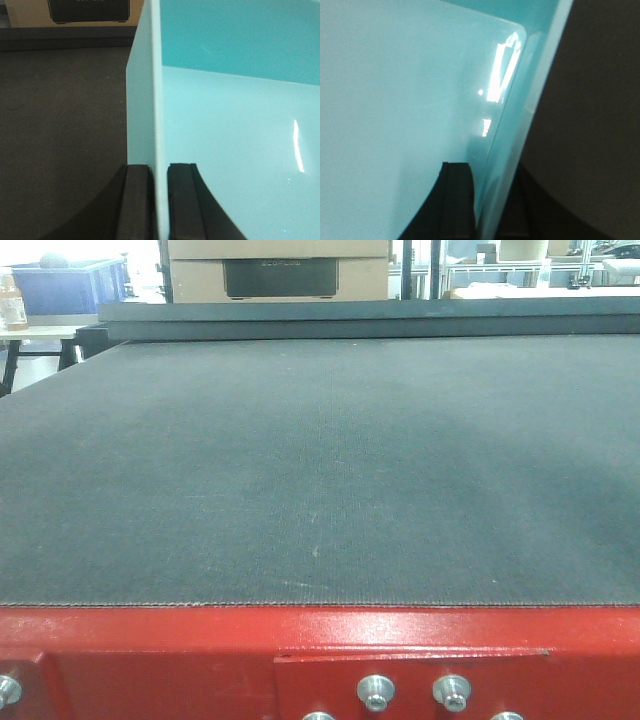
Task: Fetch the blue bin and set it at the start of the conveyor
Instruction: 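Lower the held bin with both grippers onto the conveyor belt start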
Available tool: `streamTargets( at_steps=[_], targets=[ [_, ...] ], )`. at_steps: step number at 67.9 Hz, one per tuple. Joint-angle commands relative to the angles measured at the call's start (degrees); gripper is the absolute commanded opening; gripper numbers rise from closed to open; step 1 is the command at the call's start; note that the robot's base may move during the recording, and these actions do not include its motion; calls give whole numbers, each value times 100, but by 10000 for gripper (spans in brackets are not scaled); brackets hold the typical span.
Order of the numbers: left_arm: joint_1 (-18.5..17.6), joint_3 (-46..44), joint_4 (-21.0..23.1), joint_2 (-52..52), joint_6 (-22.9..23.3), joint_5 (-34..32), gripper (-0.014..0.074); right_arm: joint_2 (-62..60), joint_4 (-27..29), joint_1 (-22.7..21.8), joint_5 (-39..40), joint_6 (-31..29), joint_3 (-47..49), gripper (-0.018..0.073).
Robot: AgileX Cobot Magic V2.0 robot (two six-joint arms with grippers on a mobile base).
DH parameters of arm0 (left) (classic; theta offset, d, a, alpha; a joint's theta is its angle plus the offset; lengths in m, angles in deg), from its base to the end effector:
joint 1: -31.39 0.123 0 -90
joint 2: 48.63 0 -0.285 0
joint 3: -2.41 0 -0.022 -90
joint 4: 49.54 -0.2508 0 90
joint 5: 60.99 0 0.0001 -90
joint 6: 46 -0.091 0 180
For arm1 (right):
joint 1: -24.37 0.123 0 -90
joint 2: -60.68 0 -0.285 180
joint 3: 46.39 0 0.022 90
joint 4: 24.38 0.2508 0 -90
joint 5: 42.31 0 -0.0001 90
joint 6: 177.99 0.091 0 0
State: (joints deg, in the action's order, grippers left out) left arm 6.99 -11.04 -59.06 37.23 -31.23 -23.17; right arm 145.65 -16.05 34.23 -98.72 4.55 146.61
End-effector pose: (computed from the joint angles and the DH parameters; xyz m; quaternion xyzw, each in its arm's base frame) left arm 0.2743 -0.1143 0.4732 0.0932 0.8125 -0.1164 0.5635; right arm 0.2717 0.0584 0.4496 -0.0475 0.8967 0.1184 0.4239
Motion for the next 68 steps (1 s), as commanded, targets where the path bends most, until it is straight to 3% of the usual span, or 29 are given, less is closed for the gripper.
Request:
streamTargets(
  at_steps=[1,60,68],
  targets=[
    [-33,-41,226,-78,54,-385,-111,-50,42,1,199,-193,56,-151],
    [-33,-51,226,-90,54,-619,-111,-88,125,1,277,-193,56,-151],
    [-33,-51,296,-91,54,129,-111,-54,165,1,82,-254,56,-151]
  ],
)
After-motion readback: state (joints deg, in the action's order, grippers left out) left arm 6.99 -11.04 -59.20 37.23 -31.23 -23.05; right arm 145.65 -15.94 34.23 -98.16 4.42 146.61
